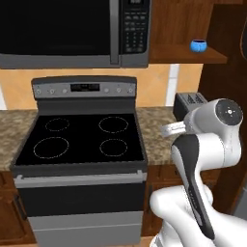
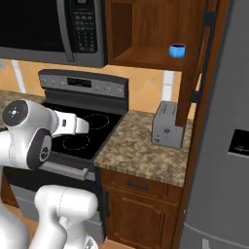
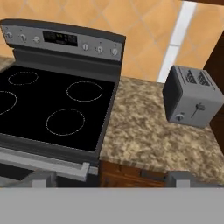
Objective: Gather all objects into one cabinet and sort the glasses and bowls to opposite sides.
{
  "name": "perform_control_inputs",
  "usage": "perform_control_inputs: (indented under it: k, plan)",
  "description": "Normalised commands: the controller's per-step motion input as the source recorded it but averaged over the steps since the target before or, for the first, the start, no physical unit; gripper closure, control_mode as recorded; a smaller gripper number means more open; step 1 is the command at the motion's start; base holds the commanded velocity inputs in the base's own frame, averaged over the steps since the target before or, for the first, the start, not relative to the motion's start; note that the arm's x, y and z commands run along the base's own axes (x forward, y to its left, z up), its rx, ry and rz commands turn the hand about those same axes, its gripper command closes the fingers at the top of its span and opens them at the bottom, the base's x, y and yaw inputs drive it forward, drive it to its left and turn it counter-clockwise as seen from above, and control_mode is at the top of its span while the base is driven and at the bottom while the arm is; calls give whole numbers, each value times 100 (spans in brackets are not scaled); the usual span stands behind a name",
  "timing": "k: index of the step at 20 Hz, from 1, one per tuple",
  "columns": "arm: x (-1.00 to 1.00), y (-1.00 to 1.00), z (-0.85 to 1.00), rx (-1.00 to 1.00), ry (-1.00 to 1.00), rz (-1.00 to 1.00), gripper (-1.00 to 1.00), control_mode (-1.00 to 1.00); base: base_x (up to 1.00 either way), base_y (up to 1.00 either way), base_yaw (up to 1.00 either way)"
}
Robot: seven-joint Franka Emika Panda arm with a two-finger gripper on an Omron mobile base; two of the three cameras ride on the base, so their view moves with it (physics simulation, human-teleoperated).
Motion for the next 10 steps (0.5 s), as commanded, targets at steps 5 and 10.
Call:
perform_control_inputs:
  k: [5, 10]
  plan:
    - [0, 0, 0, 0, 0, 0, -100, 100, 61, -32, -10]
    - [0, 0, 0, 0, 0, 0, -100, 100, 30, -56, -6]
